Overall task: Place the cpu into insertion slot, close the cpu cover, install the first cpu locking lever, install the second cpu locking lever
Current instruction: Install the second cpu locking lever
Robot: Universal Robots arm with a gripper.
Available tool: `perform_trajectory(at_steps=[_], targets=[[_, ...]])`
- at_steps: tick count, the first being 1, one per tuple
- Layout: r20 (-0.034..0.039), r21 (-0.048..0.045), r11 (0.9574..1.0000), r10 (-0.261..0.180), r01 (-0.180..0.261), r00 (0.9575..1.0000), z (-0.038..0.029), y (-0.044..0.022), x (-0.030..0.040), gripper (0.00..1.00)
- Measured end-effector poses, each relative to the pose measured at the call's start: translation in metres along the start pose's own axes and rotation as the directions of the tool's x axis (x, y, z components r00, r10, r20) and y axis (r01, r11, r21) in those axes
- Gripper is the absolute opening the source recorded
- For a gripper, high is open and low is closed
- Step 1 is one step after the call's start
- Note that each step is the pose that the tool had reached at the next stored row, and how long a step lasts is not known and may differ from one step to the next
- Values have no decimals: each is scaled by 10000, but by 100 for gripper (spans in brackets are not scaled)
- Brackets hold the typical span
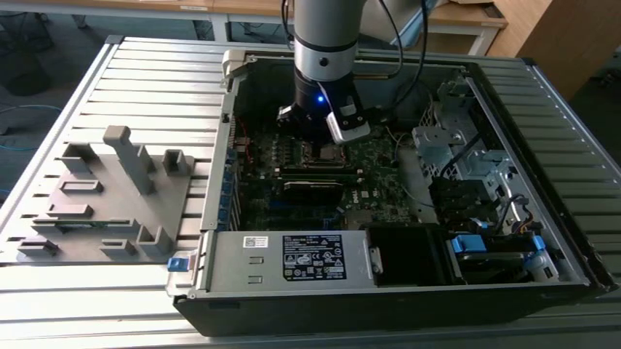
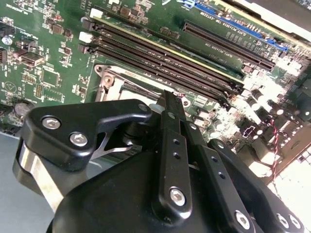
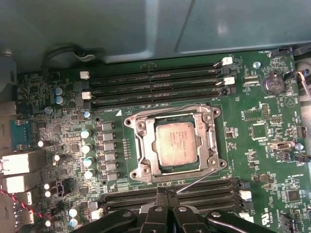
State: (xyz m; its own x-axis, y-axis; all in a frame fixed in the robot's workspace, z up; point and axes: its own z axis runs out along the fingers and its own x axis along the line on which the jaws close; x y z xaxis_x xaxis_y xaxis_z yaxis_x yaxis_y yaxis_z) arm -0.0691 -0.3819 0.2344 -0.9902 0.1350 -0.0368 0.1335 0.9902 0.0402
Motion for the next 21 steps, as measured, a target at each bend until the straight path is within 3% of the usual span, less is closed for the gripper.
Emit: perform_trajectory(at_steps=[15,21], targets=[[4,10,10000,0,0,10000,46,-11,23,10],[7,54,10000,-1,1,10000,88,-14,30,10]])
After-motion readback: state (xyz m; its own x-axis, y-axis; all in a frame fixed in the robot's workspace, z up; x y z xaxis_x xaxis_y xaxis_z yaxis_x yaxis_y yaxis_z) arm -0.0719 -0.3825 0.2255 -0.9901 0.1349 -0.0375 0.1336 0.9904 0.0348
